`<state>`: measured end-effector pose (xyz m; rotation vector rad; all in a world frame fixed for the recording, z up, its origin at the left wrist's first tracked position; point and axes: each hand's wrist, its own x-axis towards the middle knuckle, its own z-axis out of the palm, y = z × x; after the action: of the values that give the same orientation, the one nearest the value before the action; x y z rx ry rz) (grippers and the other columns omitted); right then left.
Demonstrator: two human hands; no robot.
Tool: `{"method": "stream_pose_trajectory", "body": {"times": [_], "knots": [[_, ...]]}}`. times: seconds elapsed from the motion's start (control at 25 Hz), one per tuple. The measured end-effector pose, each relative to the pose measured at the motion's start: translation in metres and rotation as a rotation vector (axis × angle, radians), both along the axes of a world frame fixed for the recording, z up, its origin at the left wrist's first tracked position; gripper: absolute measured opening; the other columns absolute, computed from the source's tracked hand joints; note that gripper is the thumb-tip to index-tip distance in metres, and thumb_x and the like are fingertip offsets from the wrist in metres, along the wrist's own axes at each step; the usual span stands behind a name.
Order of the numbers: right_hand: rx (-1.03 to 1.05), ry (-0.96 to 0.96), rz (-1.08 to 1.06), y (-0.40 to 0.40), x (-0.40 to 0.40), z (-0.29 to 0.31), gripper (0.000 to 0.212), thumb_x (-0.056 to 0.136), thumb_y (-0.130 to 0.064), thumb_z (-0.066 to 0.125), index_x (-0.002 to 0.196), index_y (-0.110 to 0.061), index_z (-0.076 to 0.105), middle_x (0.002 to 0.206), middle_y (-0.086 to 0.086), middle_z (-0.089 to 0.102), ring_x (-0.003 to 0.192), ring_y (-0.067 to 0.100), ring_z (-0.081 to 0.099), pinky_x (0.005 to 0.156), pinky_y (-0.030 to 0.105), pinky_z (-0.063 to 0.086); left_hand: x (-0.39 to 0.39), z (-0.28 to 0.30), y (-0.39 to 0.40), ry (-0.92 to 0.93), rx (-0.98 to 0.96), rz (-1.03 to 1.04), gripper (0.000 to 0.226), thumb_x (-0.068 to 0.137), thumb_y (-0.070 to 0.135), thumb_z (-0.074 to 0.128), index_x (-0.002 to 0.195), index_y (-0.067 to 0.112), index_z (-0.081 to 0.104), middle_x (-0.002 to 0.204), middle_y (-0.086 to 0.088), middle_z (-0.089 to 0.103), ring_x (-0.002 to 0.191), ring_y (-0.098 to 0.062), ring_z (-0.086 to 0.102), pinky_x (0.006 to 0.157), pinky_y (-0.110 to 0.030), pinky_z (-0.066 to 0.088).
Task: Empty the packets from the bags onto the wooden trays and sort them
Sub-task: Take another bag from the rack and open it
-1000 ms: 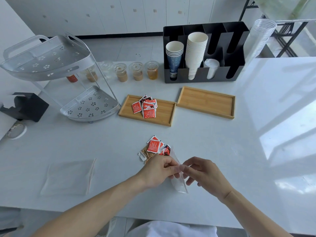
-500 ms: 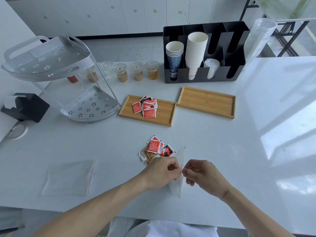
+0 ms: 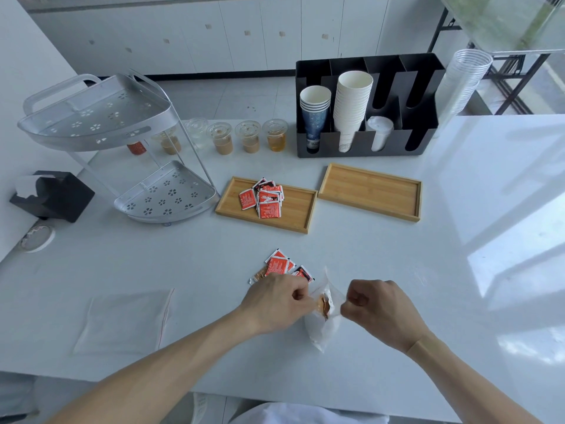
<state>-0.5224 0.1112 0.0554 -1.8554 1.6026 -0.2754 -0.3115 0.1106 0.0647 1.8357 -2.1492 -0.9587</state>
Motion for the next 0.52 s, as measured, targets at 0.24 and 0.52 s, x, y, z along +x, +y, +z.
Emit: {"method": "stream_pose_trajectory", "body": {"times": [0.24,0.52], "knots": [[-0.05,0.193,-0.109,-0.006,-0.026,0.006,0.027,0.073,-0.036,0.056,0.06,-0.015,0.047,0.048,-0.001,0.045,0.05,0.019,0.041,0.046,0.028,0.028,0.02,-0.005,-0.01,0.017,0.047,0.117,0.034,0.069,0.045,0.048,0.059,0.012,0.052,0.056,-0.001,0.054,0.055,-0.016,0.042,0.054,-0.031,0.036],[-0.013,0.312,-0.187,-0.005,-0.028,0.008,0.024,0.075,-0.035,0.055,0.062,-0.017,0.046,0.051,-0.003,0.047,0.053,0.018,0.043,0.048,0.028,0.03,0.007,-0.006,-0.016,0.145,0.116,0.15,0.034,0.08,0.034,0.053,0.059,0.007,0.047,0.057,0.001,0.044,0.057,-0.015,0.037,0.057,-0.031,0.032]]}}
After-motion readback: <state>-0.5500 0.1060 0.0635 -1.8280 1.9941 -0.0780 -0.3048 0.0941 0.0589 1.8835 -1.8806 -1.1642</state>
